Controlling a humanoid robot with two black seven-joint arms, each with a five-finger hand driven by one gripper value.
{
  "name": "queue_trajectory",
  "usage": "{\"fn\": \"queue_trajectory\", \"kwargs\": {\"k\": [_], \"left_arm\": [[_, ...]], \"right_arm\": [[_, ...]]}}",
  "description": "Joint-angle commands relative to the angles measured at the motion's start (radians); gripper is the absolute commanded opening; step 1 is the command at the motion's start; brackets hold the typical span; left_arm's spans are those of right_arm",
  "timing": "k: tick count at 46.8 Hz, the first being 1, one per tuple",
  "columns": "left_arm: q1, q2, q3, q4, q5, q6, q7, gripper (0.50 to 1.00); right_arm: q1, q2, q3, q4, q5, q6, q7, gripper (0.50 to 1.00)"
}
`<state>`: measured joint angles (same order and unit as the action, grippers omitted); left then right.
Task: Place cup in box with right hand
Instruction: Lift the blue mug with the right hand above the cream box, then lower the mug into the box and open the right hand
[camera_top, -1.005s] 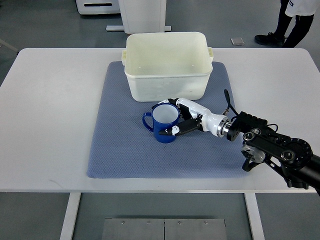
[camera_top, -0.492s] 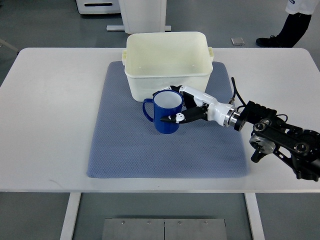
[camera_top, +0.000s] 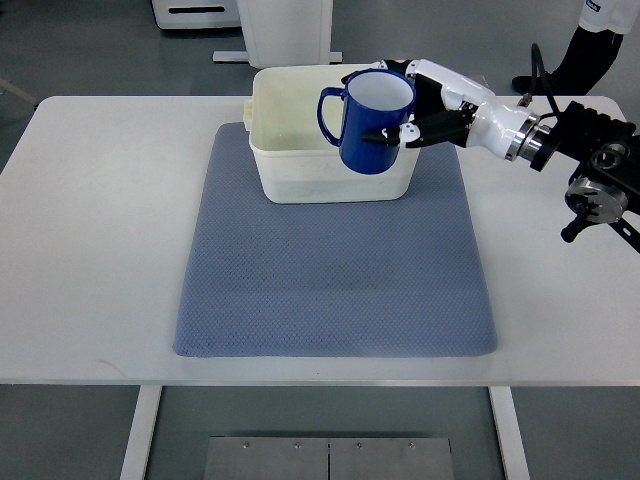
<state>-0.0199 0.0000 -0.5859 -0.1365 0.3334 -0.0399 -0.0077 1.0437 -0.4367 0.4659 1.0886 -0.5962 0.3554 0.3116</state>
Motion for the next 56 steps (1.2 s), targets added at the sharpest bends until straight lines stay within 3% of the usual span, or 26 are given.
{"fn": "queue_trajectory", "kwargs": {"k": [1,7,18,36,56], "left_arm": [[0.0,0.0,0.0,0.0,0.001,0.0,0.0,1.0],[0.0,0.0,0.0,0.0,-0.001,0.0,0.0,1.0],[0.0,0.0,0.0,0.0,-0.001,0.0,0.0,1.0],[0.0,0.0,0.0,0.0,-0.001,0.0,0.0,1.0],[0.0,0.0,0.0,0.0,-0.001,0.0,0.0,1.0]], "right_arm": [[0.035,0.003,-0.003,-0.009,0.026,-0.009,-0.017,0.5],[0.073,0.018,-0.004,-0.067,0.042,-0.047,-0.045,0.5],[0.147,0.153,-0.012,-0.233,0.082,-0.139,-0.1,0.5],[0.147,0.32,-0.015,-0.417,0.081,-0.28,-0.151,0.5],[0.136,0.388,-0.078,-0.546,0.081,-0.329,-0.154,0.5]]}}
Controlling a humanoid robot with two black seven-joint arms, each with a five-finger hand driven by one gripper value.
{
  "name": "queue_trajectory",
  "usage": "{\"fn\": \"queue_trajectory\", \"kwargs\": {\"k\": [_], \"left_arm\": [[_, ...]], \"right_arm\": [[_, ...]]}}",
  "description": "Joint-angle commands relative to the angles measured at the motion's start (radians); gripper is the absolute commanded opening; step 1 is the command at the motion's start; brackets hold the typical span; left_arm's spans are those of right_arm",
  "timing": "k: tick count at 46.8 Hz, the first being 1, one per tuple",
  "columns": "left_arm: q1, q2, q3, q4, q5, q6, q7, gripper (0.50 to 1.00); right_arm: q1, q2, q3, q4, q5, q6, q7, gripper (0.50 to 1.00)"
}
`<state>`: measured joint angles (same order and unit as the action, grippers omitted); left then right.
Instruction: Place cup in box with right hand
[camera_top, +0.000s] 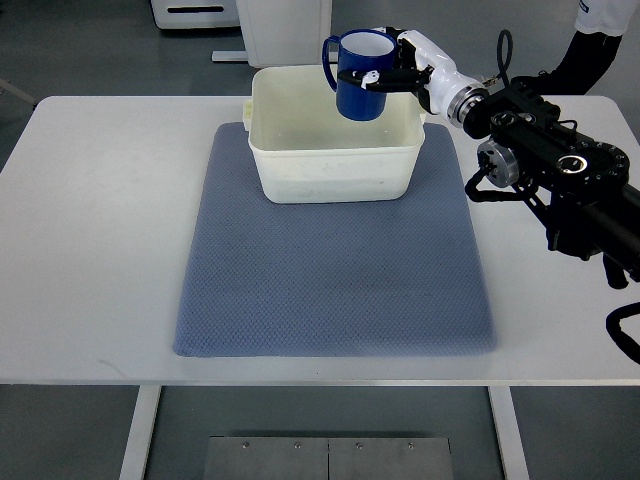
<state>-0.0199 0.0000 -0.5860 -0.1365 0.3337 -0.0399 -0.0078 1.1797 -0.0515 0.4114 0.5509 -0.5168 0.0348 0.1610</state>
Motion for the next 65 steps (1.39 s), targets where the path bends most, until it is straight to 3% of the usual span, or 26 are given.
{"fn": "queue_trajectory", "kwargs": {"k": [1,36,44,47,56,65], "left_arm": [[0.0,0.0,0.0,0.0,0.001,0.0,0.0,1.0],[0.0,0.0,0.0,0.0,-0.001,0.0,0.0,1.0],[0.002,0.0,0.0,0.0,-0.001,0.0,0.0,1.0],[0.0,0.0,0.0,0.0,0.001,0.0,0.0,1.0],[0.0,0.0,0.0,0.0,0.001,0.0,0.0,1.0],[0.0,0.0,0.0,0.0,-0.001,0.0,0.0,1.0]], "right_arm": [[0.0,0.004,-0.029,-0.011,0.0,-0.01,-0.003,0.5],[-0.02,0.01,-0.049,-0.006,0.001,-0.03,0.005,0.506],[-0.026,0.01,-0.048,-0.006,0.001,-0.032,0.008,0.805],[-0.026,0.01,-0.048,-0.006,0.001,-0.032,0.017,0.891],[-0.037,0.01,-0.048,-0.006,0.001,-0.032,0.037,0.97],[-0.04,0.01,-0.049,-0.005,0.001,-0.03,0.038,0.985]]}}
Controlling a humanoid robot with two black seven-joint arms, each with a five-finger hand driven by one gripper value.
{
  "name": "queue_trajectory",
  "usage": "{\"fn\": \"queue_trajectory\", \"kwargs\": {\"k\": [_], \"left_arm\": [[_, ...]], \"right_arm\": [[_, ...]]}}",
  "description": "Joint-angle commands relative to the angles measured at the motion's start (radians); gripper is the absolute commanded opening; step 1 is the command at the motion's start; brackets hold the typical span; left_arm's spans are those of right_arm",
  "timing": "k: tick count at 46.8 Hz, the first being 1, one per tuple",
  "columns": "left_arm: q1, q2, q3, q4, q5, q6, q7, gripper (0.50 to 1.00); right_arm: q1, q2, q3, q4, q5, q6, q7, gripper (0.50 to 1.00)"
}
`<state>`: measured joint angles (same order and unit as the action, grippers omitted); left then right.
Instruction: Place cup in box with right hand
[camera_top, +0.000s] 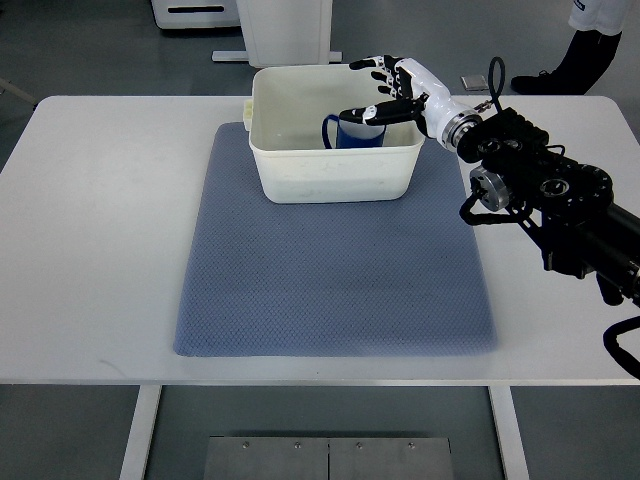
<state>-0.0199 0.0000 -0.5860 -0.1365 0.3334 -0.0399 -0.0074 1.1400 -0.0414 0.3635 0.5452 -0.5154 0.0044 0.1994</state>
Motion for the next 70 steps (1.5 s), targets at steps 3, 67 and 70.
{"fn": "queue_trajectory", "kwargs": {"k": [3,67,70], "left_arm": [[0.0,0.0,0.0,0.0,-0.001,0.0,0.0,1.0],[0.0,0.0,0.0,0.0,-0.001,0.0,0.0,1.0],[0.0,0.0,0.0,0.0,-0.001,0.0,0.0,1.0]], "right_arm": [[0.0,0.0,0.0,0.001,0.0,0.0,0.002,0.985],[-0.275,-0.144,0.623,0.098,0.118,0.132,-0.035,1.0],[-0.284,-0.141,0.623,0.098,0.118,0.131,-0.034,1.0]]}}
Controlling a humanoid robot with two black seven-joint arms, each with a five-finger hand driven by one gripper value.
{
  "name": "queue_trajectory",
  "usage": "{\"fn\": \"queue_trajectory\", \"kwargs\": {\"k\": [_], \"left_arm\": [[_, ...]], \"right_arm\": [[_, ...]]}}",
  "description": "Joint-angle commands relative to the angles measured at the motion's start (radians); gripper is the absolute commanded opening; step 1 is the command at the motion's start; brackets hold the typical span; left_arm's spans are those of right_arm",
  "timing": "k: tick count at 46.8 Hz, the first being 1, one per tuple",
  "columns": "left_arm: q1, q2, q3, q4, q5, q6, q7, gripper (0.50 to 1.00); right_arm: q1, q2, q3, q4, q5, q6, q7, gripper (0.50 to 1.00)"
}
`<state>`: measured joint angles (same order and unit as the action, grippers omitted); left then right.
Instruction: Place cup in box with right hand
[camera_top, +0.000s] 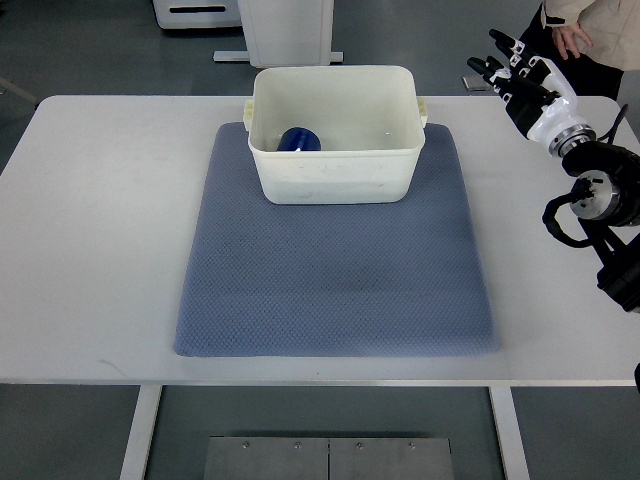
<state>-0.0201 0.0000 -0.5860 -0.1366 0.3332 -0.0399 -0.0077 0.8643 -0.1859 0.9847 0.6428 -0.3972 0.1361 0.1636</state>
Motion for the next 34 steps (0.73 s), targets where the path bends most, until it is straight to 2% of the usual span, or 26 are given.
{"fn": "queue_trajectory", "kwargs": {"k": [1,34], "left_arm": [[0.0,0.0,0.0,0.0,0.0,0.0,0.0,1.0],[0.0,0.0,0.0,0.0,0.0,0.0,0.0,1.0]], "right_arm": [[-0.013,0.005,0.002,-0.002,0.0,-0.001,0.002,1.0],[-0.087,0.062,0.002,-0.015,0.0,-0.015,0.011,1.0]]}}
